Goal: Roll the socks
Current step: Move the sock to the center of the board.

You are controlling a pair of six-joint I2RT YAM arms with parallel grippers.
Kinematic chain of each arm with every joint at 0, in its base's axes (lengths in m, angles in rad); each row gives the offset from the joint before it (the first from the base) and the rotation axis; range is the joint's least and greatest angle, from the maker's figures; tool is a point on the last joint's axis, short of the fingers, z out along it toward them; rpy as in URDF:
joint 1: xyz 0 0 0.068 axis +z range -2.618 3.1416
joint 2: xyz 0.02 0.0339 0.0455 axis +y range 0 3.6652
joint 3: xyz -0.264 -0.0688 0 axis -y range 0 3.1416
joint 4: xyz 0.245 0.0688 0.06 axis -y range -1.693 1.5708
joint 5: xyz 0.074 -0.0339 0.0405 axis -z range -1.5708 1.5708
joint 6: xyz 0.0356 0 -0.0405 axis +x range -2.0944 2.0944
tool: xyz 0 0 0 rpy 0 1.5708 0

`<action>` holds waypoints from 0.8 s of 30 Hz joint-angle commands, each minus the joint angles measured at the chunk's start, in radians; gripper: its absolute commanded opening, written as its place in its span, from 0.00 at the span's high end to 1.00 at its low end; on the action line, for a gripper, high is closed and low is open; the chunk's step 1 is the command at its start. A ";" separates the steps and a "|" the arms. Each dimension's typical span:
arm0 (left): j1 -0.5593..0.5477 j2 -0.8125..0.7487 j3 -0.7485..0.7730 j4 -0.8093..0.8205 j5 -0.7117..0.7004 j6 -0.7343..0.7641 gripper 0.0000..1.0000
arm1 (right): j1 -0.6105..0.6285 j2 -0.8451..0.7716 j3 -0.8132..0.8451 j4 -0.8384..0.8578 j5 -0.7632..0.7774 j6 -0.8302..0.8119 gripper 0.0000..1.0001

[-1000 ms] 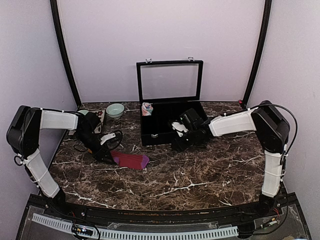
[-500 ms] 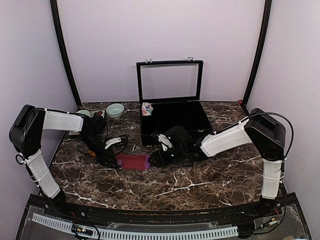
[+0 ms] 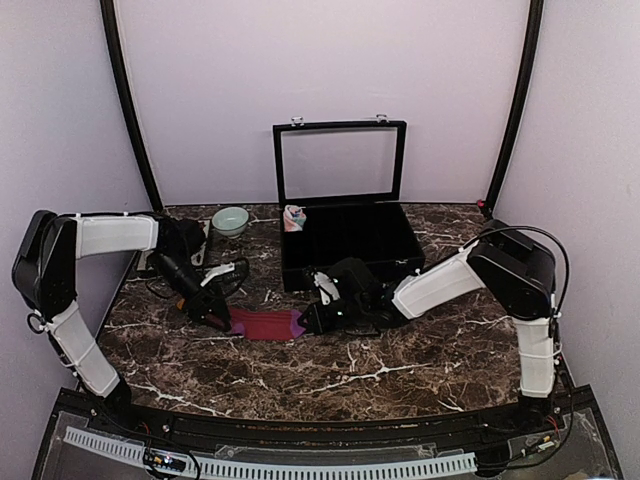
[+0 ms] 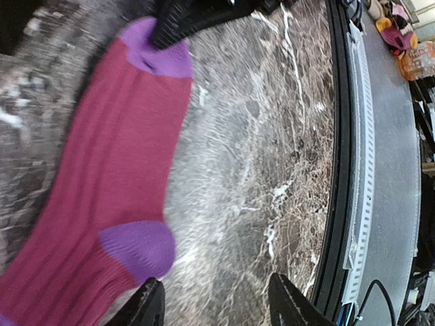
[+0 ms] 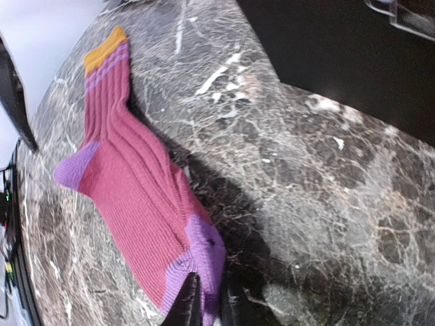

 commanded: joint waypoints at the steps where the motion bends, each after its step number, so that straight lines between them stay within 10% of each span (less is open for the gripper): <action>1: 0.106 -0.051 0.084 -0.102 -0.047 0.061 0.45 | -0.008 -0.028 0.013 -0.012 0.002 -0.038 0.99; 9: 0.157 -0.073 -0.067 0.290 -0.471 0.033 0.59 | -0.017 -0.132 -0.071 -0.145 0.030 -0.150 1.00; 24: -0.143 0.074 -0.130 0.285 -0.388 -0.030 0.71 | -0.062 -0.274 -0.206 -0.240 0.027 -0.301 1.00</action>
